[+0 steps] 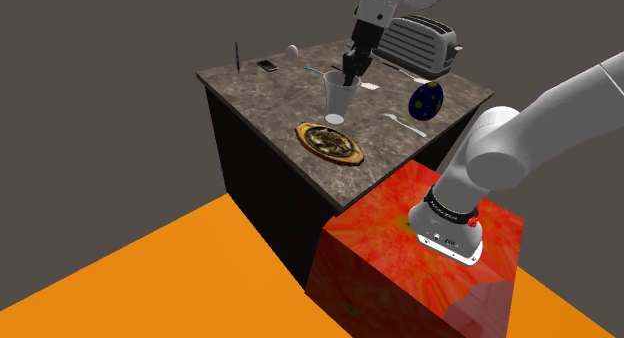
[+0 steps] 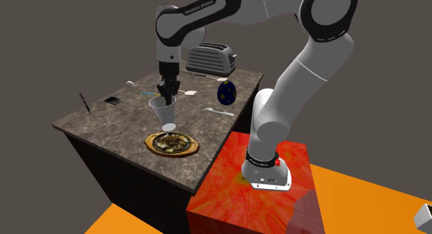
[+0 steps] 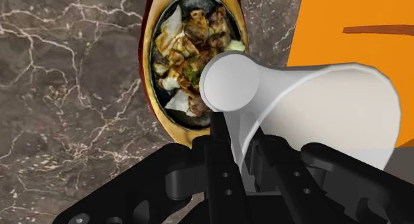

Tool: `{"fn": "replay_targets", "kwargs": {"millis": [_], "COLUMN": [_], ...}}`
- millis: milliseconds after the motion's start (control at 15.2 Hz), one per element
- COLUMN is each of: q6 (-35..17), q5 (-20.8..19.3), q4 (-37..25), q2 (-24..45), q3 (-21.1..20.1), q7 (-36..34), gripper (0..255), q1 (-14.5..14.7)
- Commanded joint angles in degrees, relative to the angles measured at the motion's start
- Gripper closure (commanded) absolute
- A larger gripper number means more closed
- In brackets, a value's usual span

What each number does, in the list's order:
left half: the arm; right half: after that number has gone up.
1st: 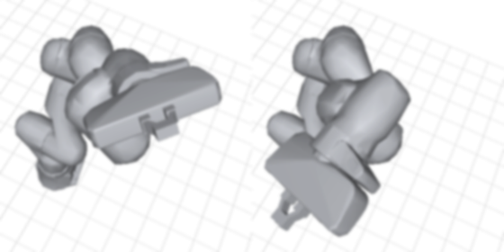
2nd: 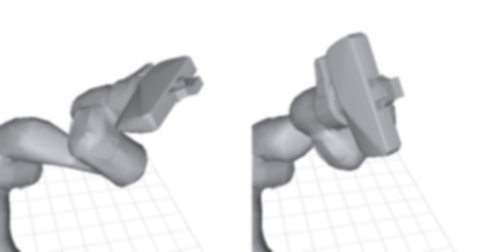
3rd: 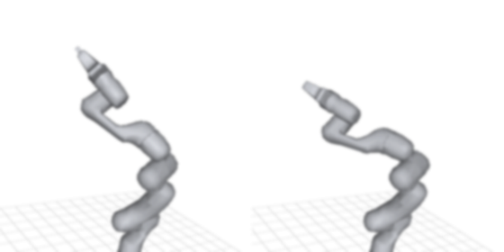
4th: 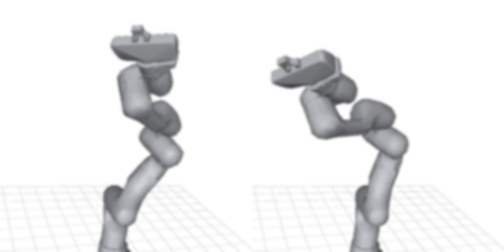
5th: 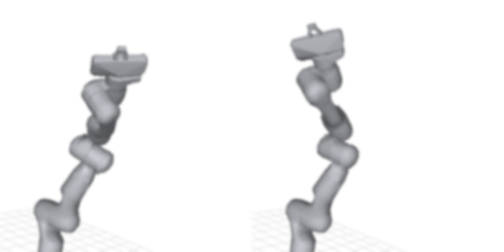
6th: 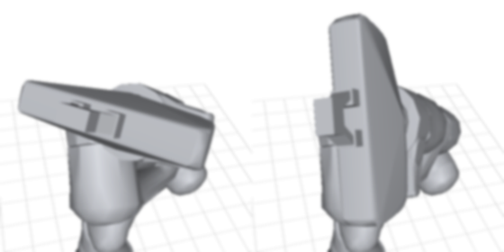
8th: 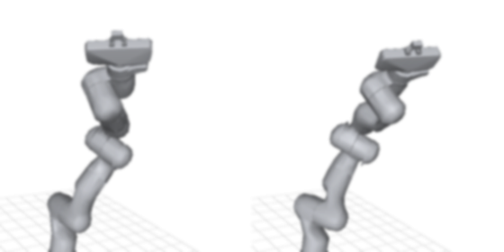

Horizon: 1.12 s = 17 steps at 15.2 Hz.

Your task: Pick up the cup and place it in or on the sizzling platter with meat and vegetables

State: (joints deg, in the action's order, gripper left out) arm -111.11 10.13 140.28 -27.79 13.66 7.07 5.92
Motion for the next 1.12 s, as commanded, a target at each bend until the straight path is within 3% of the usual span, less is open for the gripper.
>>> {"fn": "replay_targets", "kwargs": {"millis": [0,528,1056], "q6": [-1.6,-8.3,-8.3], "q5": [0.1,1.1,1.1], "q4": [1.1,5.7,5.7], "q2": [0.5,2.9,2.9], "q3": [0.2,0.8,0.8], "q7": [0.5,2.6,2.6], "gripper": [255,255,255], "q1": [0.0,0.3,0.3]}}
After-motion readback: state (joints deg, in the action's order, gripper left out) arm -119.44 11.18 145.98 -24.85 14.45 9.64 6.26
